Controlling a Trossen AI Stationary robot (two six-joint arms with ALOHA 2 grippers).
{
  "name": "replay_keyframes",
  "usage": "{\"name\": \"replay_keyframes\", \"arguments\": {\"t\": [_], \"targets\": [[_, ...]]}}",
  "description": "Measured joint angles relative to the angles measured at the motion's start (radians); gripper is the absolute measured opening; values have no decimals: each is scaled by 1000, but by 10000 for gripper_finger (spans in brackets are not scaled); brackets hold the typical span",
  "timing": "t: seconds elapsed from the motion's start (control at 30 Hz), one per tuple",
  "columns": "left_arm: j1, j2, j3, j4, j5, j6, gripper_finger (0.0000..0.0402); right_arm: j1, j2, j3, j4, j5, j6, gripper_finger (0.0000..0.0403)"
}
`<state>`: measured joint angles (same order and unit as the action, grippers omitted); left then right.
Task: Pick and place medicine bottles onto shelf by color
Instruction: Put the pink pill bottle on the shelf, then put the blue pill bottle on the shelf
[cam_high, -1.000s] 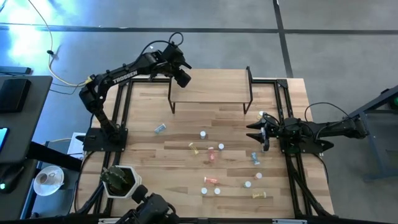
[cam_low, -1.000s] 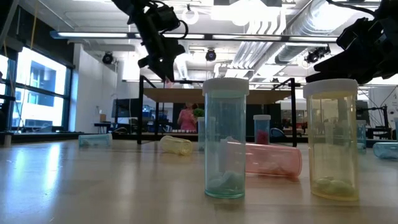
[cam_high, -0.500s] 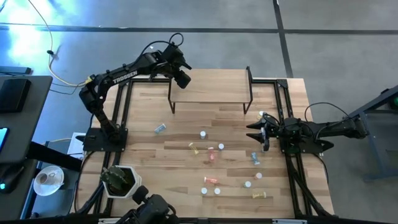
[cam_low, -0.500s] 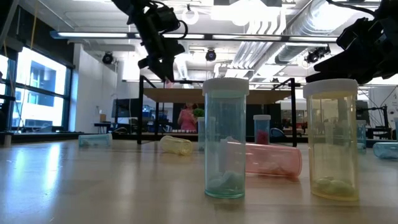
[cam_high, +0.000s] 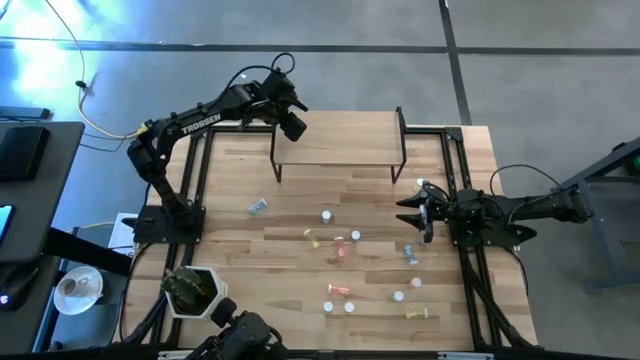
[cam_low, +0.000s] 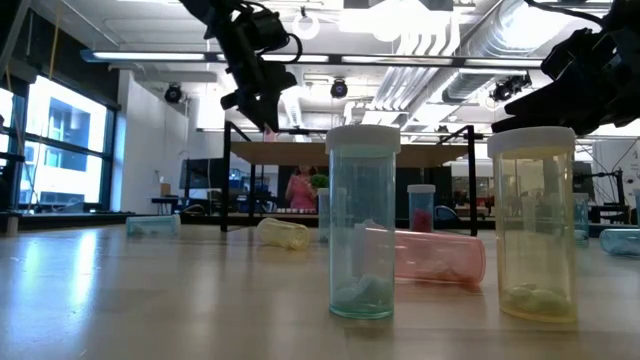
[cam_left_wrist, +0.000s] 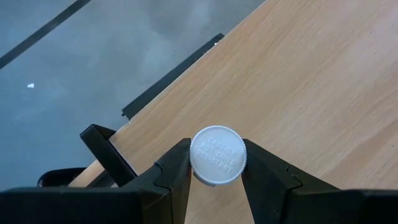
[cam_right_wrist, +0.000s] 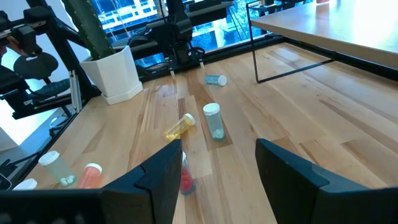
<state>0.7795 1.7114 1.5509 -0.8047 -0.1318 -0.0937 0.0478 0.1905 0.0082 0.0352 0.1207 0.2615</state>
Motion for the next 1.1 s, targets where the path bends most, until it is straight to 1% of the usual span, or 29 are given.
{"name": "replay_keyframes", "arguments": {"t": [0.23, 0.47, 0.6, 0.83, 0.97, 1.1], "targets": [[0, 0, 0, 0, -1, 18, 120, 0, 0, 0, 0, 0, 0, 195], [0, 0, 0, 1, -3, 18, 161, 0, 0, 0, 0, 0, 0, 195], [0, 0, 0, 9, -3, 18, 173, 0, 0, 0, 0, 0, 0, 195], [0, 0, 16, 19, -1, 40, 173, 0, 0, 0, 0, 0, 0, 195], [0, 0, 46, 15, 27, 45, 173, 0, 0, 0, 0, 0, 0, 195], [0, 0, 85, 7, 26, 45, 173, 0, 0, 0, 0, 0, 0, 195]]}}
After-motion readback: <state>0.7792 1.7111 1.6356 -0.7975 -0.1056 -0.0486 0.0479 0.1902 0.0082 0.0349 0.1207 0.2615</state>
